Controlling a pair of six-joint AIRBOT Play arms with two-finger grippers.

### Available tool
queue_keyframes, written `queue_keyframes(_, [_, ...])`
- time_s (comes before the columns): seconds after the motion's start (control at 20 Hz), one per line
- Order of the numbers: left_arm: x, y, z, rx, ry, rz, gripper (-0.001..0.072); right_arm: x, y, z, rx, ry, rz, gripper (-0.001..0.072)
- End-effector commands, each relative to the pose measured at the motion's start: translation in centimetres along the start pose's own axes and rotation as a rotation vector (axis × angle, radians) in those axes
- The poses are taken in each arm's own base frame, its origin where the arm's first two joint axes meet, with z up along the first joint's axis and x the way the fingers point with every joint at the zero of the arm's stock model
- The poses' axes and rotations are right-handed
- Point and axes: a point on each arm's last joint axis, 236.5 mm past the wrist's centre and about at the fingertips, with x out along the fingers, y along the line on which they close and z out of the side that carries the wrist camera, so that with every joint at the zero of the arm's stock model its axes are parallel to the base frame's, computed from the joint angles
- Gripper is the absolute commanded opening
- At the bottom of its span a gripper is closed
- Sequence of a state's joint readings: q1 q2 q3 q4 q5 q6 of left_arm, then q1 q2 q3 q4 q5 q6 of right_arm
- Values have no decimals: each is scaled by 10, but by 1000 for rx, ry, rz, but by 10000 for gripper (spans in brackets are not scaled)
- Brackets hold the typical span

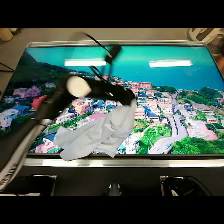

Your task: Fold the shirts.

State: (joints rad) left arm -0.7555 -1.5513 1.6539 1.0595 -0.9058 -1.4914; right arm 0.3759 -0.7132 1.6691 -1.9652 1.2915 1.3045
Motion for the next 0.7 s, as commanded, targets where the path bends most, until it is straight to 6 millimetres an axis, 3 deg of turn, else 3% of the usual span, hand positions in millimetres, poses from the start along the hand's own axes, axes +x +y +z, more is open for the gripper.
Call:
queue_keyframes(0.0, [74,-8,-82,7,234,-16,690,4,5,-23,-4,106,16,532])
queue_keyframes(0.05, [63,11,-82,27,263,31,690,10,11,-33,-11,160,32,542])
queue_keyframes(0.15, [12,81,-78,35,347,229,689,27,30,-63,-55,321,83,562])
queue_keyframes(0.25, [-67,159,-82,-19,434,456,689,63,57,-93,-174,465,148,563])
queue_keyframes(0.35, [-141,210,-101,-165,481,570,689,116,96,-131,-314,583,230,568])
queue_keyframes(0.45, [-183,226,-135,-344,479,580,689,166,139,-173,-413,671,312,572])
queue_keyframes(0.6, [-206,221,-206,-483,489,569,689,212,202,-232,-492,803,480,576])
queue_keyframes(0.65, [-207,215,-233,-520,506,573,689,221,217,-245,-507,829,525,646])
